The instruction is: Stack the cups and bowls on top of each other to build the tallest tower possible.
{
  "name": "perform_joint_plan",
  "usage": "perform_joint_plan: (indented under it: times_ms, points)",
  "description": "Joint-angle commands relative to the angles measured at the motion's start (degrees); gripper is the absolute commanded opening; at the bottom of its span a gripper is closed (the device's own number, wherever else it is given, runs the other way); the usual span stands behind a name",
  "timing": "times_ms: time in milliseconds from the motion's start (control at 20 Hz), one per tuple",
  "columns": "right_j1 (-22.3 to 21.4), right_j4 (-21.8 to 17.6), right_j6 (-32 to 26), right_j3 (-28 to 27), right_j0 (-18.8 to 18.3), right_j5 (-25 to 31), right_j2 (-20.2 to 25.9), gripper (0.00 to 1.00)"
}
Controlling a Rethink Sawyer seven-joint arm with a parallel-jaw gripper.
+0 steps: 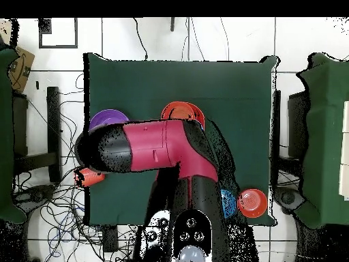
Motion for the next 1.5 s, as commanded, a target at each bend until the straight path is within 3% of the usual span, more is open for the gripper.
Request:
perform_joint_plan:
  times_ms: [50, 900, 1500]
  points:
    - [0.21, 0.96, 1.79, 6.67, 0.57, -4.95, 5.61, 1.0]
    - [9.75, -1.25, 5.25, 0.33, 0.95, -12.17, 5.09, 1.0]
    - [12.39, -1.71, 6.98, 0.37, 2.71, -17.43, 3.01, 1.0]
